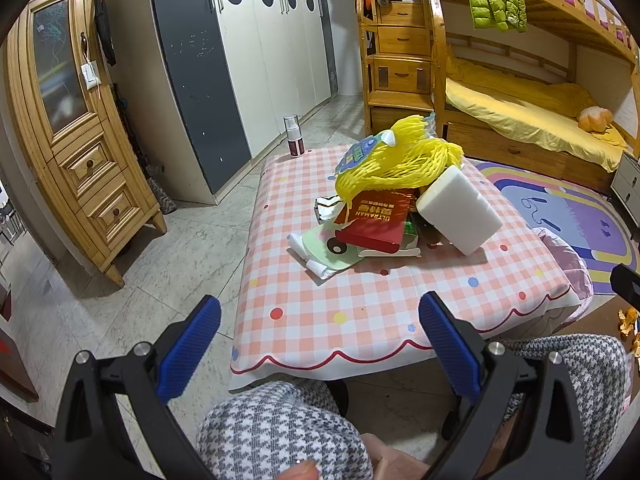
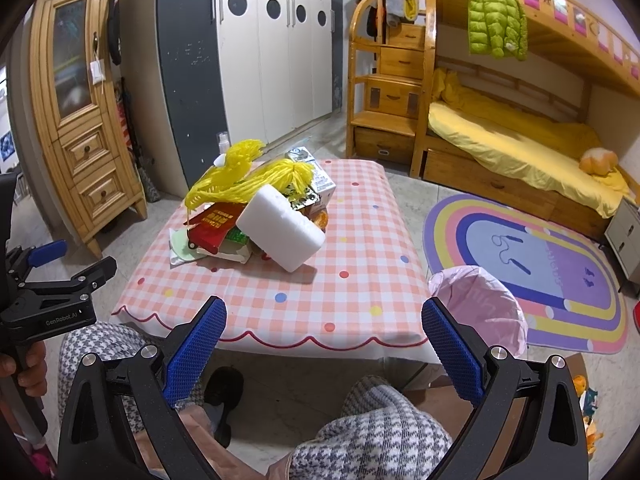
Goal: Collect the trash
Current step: 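Grasp the white foam block with the right tool while the left tool approaches the yellow net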
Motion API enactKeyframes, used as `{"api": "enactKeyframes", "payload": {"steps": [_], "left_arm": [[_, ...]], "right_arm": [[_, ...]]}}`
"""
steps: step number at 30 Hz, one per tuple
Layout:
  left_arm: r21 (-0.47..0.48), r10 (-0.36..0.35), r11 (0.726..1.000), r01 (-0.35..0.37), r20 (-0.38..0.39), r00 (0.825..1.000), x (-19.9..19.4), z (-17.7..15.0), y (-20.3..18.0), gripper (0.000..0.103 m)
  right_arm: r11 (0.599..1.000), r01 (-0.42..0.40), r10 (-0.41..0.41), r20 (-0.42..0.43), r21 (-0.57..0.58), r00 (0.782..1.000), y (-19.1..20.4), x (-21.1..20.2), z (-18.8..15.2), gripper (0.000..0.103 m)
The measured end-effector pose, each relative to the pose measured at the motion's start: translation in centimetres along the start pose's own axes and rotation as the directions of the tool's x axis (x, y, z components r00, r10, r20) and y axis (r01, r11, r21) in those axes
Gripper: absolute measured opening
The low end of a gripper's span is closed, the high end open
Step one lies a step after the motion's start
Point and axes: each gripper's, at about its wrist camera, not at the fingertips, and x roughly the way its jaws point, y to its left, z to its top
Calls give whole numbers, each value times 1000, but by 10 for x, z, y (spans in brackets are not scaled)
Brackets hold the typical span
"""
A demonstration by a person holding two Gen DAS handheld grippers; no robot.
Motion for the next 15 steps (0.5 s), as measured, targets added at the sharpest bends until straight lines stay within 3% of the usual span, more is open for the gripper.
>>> {"api": "enactKeyframes", "payload": {"steps": [4, 10, 15], "left_arm": [[-10, 13, 1000, -13, 0, 1000, 16, 1, 6, 96], [-22, 11, 1000, -11, -12, 1000, 46, 7, 10, 96], [-18, -10, 1000, 10, -2, 1000, 73, 19, 10, 96]], "right_arm": [[999, -12, 13, 8, -43, 1000, 5, 25, 6, 97], [992, -111, 113, 18, -66, 993, 3, 69, 22, 97], [989, -98, 99, -3, -112, 995, 9, 104, 36, 97]]}}
